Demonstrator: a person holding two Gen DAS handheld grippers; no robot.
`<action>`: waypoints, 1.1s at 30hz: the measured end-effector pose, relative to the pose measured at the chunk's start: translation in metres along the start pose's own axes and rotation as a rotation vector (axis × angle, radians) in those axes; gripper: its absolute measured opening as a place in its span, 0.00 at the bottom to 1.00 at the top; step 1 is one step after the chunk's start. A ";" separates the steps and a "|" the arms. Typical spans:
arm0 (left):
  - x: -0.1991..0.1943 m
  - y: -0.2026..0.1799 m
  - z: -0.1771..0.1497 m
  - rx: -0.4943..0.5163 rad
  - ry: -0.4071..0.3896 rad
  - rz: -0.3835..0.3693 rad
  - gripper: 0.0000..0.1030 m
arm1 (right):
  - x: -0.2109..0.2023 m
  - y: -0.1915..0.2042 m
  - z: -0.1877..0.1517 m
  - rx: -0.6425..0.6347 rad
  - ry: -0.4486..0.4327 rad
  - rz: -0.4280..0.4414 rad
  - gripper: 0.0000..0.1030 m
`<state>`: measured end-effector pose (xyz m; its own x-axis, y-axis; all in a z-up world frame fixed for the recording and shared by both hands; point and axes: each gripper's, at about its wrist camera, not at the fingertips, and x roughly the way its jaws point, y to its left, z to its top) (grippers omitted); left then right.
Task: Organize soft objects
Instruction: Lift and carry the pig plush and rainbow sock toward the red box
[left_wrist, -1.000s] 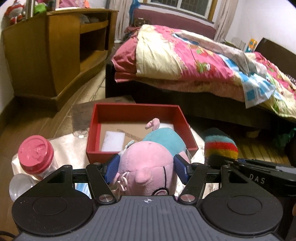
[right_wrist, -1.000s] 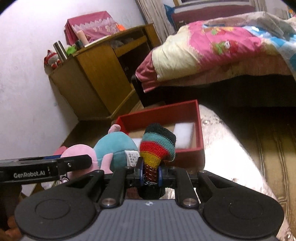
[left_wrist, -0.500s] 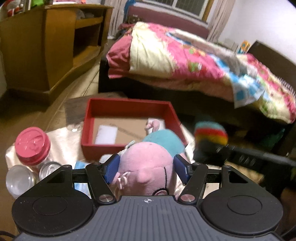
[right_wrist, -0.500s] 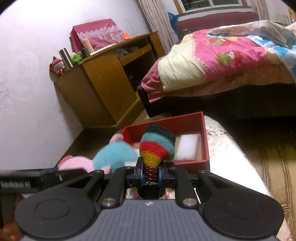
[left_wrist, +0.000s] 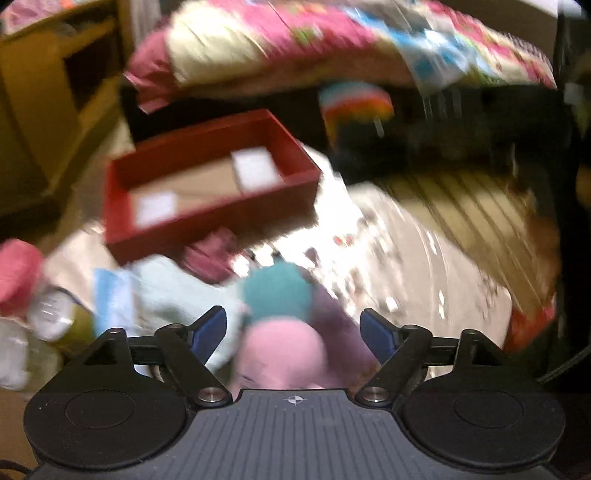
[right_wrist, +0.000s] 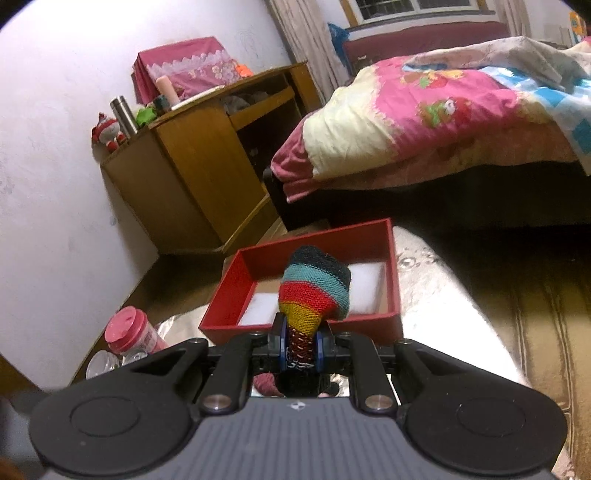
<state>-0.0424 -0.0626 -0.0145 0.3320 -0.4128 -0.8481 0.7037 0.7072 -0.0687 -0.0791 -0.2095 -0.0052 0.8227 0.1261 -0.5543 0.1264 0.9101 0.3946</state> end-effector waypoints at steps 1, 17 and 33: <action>0.010 -0.003 0.000 0.003 0.027 -0.016 0.76 | -0.001 -0.003 0.001 0.007 -0.002 -0.002 0.00; 0.064 0.038 0.011 -0.241 0.178 -0.094 0.63 | -0.003 -0.021 0.000 0.047 0.020 0.003 0.00; -0.049 0.079 0.023 -0.494 -0.156 -0.464 0.63 | -0.011 -0.017 0.014 0.063 -0.048 -0.001 0.00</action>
<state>0.0118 0.0007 0.0335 0.1785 -0.7875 -0.5899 0.4390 0.6003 -0.6686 -0.0824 -0.2314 0.0040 0.8480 0.1049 -0.5196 0.1604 0.8834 0.4402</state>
